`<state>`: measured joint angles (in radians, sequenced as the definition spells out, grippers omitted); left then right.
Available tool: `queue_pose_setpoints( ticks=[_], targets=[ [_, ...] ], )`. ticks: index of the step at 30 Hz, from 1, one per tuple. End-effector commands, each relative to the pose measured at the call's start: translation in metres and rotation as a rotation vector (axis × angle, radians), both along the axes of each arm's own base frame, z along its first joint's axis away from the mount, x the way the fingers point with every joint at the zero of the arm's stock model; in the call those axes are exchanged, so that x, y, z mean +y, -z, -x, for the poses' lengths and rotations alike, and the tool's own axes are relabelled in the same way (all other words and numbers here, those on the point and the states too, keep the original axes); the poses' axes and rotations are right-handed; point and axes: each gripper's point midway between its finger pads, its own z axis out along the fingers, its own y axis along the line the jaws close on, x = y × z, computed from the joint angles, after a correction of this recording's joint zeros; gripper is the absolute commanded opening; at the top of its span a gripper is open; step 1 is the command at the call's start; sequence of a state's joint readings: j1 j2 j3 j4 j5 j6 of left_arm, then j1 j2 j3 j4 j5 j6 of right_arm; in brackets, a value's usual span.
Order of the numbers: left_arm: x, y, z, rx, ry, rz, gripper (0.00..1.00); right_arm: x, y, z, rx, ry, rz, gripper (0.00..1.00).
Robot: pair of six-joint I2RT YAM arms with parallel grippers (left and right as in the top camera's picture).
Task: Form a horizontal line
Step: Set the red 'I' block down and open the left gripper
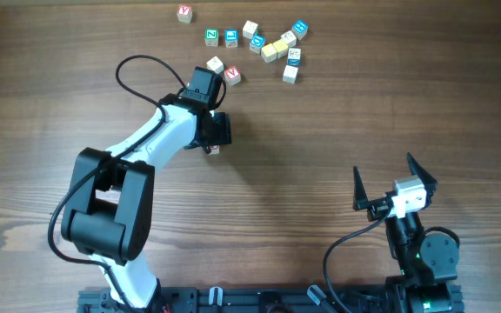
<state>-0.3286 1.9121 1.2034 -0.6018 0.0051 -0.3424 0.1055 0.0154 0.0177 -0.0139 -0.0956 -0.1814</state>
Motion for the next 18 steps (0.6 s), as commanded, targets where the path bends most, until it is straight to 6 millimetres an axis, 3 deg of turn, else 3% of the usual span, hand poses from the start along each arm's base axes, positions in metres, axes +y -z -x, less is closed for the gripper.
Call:
queue_pose_setpoints(
  ticks=[1, 4, 7, 9, 11, 13, 14, 16, 18],
  targets=[
    [-0.003, 0.004, 0.005, 0.014, 0.015, 0.003, 0.36, -0.004, 0.000, 0.000, -0.006, 0.019, 0.001, 1.00],
    [-0.003, 0.004, 0.007, 0.021, 0.015, 0.000, 0.20, -0.004, 0.000, 0.000, -0.006, 0.019, 0.001, 1.00],
    [-0.003, 0.004, 0.007, 0.022, 0.015, 0.000, 0.22, -0.004, 0.000, 0.000, -0.006, 0.019, 0.001, 1.00],
    [-0.003, 0.004, 0.005, 0.013, 0.015, 0.003, 0.27, -0.004, 0.000, 0.000, -0.006, 0.019, 0.001, 1.00],
    [-0.004, 0.003, 0.004, 0.009, 0.015, 0.004, 0.60, -0.004, 0.000, 0.000, -0.006, 0.019, 0.001, 1.00],
    [0.002, 0.001, -0.004, -0.023, 0.003, -0.029, 0.64, -0.004, 0.000, 0.000, -0.006, 0.019, 0.001, 1.00],
    [0.014, -0.009, -0.016, -0.062, -0.022, -0.089, 0.63, -0.004, 0.000, 0.000, -0.006, 0.019, 0.001, 1.00],
    [0.017, -0.039, -0.037, -0.103, -0.028, -0.097, 0.62, -0.004, 0.000, 0.000, -0.006, 0.019, 0.001, 1.00],
    [0.016, -0.096, -0.070, -0.188, -0.031, -0.075, 0.50, -0.004, 0.000, 0.000, -0.006, 0.019, 0.001, 1.00]
  ],
)
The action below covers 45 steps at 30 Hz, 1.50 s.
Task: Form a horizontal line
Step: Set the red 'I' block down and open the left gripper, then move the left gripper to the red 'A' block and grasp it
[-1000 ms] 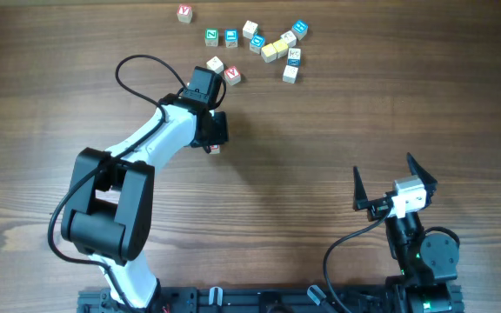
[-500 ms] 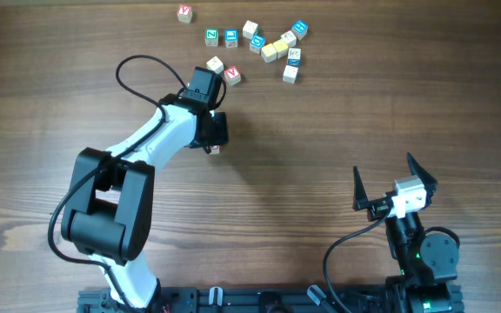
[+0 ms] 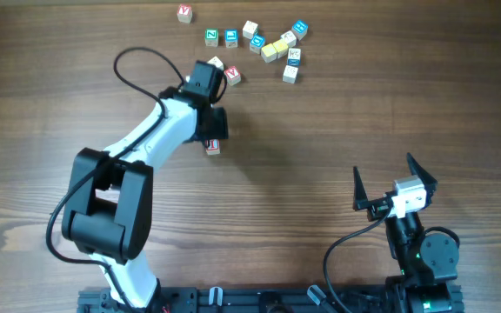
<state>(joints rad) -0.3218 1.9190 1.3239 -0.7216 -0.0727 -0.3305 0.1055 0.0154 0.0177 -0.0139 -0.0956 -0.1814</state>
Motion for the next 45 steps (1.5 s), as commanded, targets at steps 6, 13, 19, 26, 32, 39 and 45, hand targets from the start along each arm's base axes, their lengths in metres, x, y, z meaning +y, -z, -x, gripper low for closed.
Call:
queue_pose_setpoints(
  ticks=[6, 13, 19, 26, 32, 39, 45],
  targets=[
    [0.009, -0.214, -0.107, -0.449, -0.057, 0.078, 0.04, -0.004, 0.000, 0.000, -0.006, 0.019, 0.001, 1.00],
    [-0.031, -0.127, -0.127, -0.304, -0.016, 0.122, 0.56, -0.004, 0.000, 0.000, -0.006, 0.019, 0.001, 1.00],
    [-0.054, -0.039, -0.139, -0.197, -0.066, 0.126, 0.70, -0.004, 0.000, 0.000, -0.006, 0.019, 0.002, 1.00],
    [-0.068, 0.003, -0.144, -0.171, -0.085, 0.132, 0.58, -0.004, 0.000, 0.000, -0.006, 0.019, 0.002, 1.00],
    [-0.065, 0.027, -0.140, -0.134, -0.088, 0.101, 0.56, -0.004, 0.000, 0.000, -0.006, 0.019, 0.002, 1.00],
    [-0.055, 0.030, -0.134, -0.113, -0.083, 0.043, 0.36, -0.004, 0.000, 0.000, -0.006, 0.019, 0.001, 1.00],
    [-0.054, 0.025, -0.145, -0.159, -0.054, 0.043, 0.57, -0.004, 0.000, 0.000, -0.006, 0.019, 0.001, 1.00]
  ],
)
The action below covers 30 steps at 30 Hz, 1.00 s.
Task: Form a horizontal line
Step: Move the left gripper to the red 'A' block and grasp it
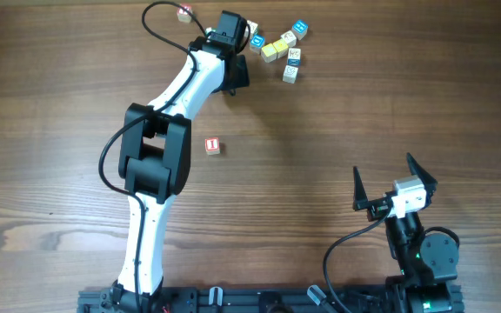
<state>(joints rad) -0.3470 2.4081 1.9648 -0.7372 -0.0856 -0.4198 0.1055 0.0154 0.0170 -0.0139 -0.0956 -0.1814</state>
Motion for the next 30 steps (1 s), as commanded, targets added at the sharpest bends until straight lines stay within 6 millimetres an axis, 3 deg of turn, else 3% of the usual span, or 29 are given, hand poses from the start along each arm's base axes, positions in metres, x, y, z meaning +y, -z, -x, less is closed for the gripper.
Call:
queue_pose_setpoints(
  ticks=[1, 4, 7, 9, 11, 15, 18, 21, 24, 26, 30],
  targets=[
    [0.004, 0.000, -0.010, -0.037, 0.006, -0.017, 0.56, -0.004, 0.000, 0.000, -0.007, 0.019, 0.002, 1.00],
    [0.007, -0.001, -0.014, -0.047, -0.001, -0.014, 0.41, -0.004, 0.000, 0.000, -0.007, 0.019, 0.002, 1.00],
    [0.008, -0.003, -0.014, -0.048, -0.002, -0.014, 0.33, -0.004, 0.000, 0.000, -0.007, 0.019, 0.001, 1.00],
    [0.009, -0.016, -0.012, -0.054, -0.002, -0.011, 0.26, -0.004, 0.000, 0.000, -0.007, 0.019, 0.001, 1.00],
    [0.010, -0.041, -0.008, -0.071, -0.003, -0.005, 0.25, -0.004, 0.000, 0.000, -0.007, 0.019, 0.001, 1.00],
    [0.021, -0.110, 0.022, -0.072, -0.003, -0.005, 0.24, -0.004, 0.000, 0.000, -0.007, 0.019, 0.002, 1.00],
    [0.037, -0.162, 0.066, -0.036, 0.002, -0.020, 0.24, -0.004, 0.000, 0.000, -0.007, 0.019, 0.002, 1.00],
    [0.054, -0.197, 0.115, 0.030, 0.002, -0.043, 0.25, -0.004, 0.000, 0.000, -0.007, 0.019, 0.002, 1.00],
    [0.072, -0.203, 0.150, 0.123, -0.014, -0.104, 0.25, -0.004, 0.000, 0.000, -0.007, 0.019, 0.001, 1.00],
    [0.089, -0.199, 0.162, 0.170, -0.070, -0.169, 0.25, -0.004, 0.000, 0.000, -0.007, 0.019, 0.001, 1.00],
    [0.114, -0.171, 0.180, 0.282, -0.152, -0.218, 0.25, -0.004, 0.000, 0.000, -0.007, 0.019, 0.001, 1.00]
  ],
)
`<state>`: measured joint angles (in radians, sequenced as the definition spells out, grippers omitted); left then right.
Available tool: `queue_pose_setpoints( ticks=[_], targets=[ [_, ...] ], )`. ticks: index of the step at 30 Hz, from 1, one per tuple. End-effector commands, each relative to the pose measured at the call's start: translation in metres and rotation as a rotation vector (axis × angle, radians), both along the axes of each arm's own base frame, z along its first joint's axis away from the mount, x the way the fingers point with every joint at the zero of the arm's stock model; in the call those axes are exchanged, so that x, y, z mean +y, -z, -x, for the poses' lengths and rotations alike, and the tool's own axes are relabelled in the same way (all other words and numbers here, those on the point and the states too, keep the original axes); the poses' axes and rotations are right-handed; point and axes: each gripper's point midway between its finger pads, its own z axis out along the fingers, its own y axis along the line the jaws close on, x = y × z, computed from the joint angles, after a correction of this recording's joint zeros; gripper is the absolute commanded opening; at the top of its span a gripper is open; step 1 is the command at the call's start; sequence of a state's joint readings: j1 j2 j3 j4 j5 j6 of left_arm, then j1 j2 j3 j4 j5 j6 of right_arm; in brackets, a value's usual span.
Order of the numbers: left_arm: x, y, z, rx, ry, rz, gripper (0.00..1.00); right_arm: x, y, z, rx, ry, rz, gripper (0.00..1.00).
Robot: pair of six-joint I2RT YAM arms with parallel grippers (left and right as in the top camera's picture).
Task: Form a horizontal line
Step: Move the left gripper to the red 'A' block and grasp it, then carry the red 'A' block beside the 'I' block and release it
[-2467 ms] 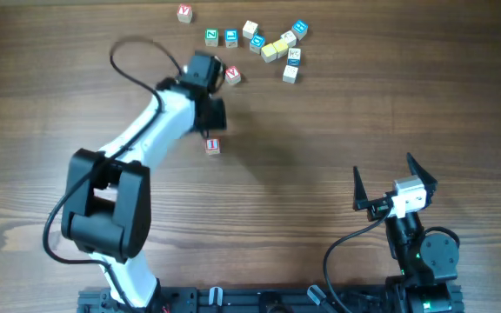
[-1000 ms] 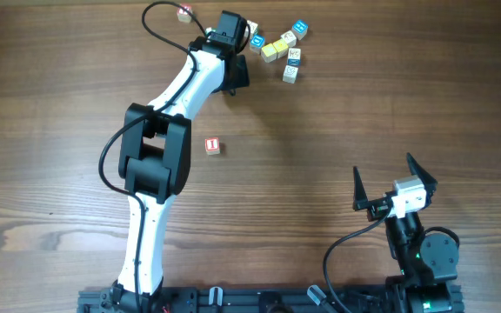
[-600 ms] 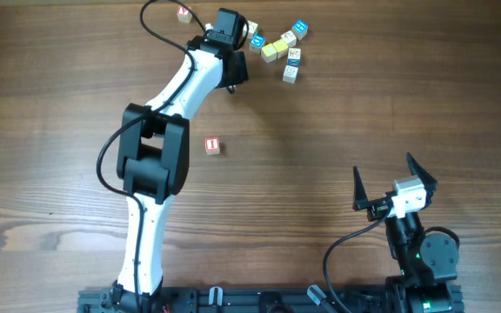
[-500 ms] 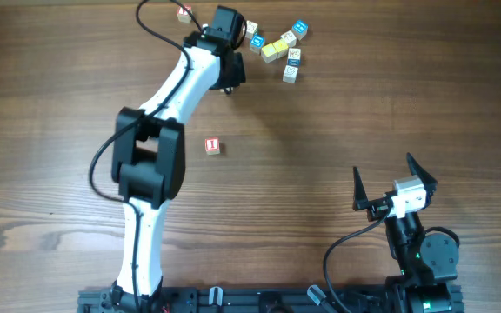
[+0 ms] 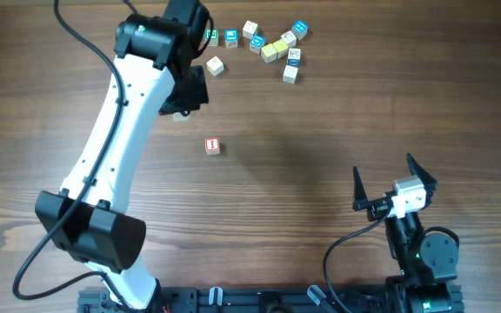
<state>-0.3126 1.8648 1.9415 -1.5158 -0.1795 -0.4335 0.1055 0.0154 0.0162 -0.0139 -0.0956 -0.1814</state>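
A block with a red letter (image 5: 212, 146) lies alone on the wood table, left of centre. Loose letter blocks (image 5: 272, 50) are scattered at the far edge, and a cream one (image 5: 215, 65) sits nearest the arm. My left gripper (image 5: 183, 106) hangs between the cluster and the lone block, a little to its far left. It is shut on a small pale block (image 5: 180, 114) that shows just under its fingers. My right gripper (image 5: 394, 184) stands open and bare at the near right.
The left arm's white links (image 5: 120, 148) cross the left half of the table from the near edge and hide a few blocks at the far left. The wooden table (image 5: 337, 113) stretches between the two arms.
The left gripper was over the near-left block of the cluster. It is now left of there and closer to the lone block, and that red-lettered block is gone from its spot. The right arm is unchanged.
First the left gripper was down on a red-lettered block left of centre. Then it stood just beyond that block, which lay free. It then reached into the far cluster. Now it is back from the cluster, shut on another block.
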Motion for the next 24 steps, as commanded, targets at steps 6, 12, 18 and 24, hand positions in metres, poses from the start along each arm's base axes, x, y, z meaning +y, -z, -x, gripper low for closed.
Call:
queue_pose_setpoints(
  ticks=[6, 12, 18, 24],
  targets=[
    [0.035, 0.090, 0.034, 0.189, -0.092, -0.095, 0.25, -0.004, -0.001, 0.000, -0.008, 0.019, 0.001, 1.00],
    [0.031, 0.150, 0.020, 0.101, -0.026, -0.071, 0.24, -0.004, -0.001, 0.000, -0.008, 0.019, 0.002, 1.00],
    [0.008, 0.181, 0.006, 0.033, 0.163, 0.048, 0.22, -0.004, -0.001, 0.000, -0.008, 0.019, 0.001, 1.00],
    [-0.006, 0.184, 0.005, 0.035, 0.217, 0.186, 0.21, -0.004, -0.001, 0.000, -0.008, 0.019, 0.001, 1.00]
  ],
)
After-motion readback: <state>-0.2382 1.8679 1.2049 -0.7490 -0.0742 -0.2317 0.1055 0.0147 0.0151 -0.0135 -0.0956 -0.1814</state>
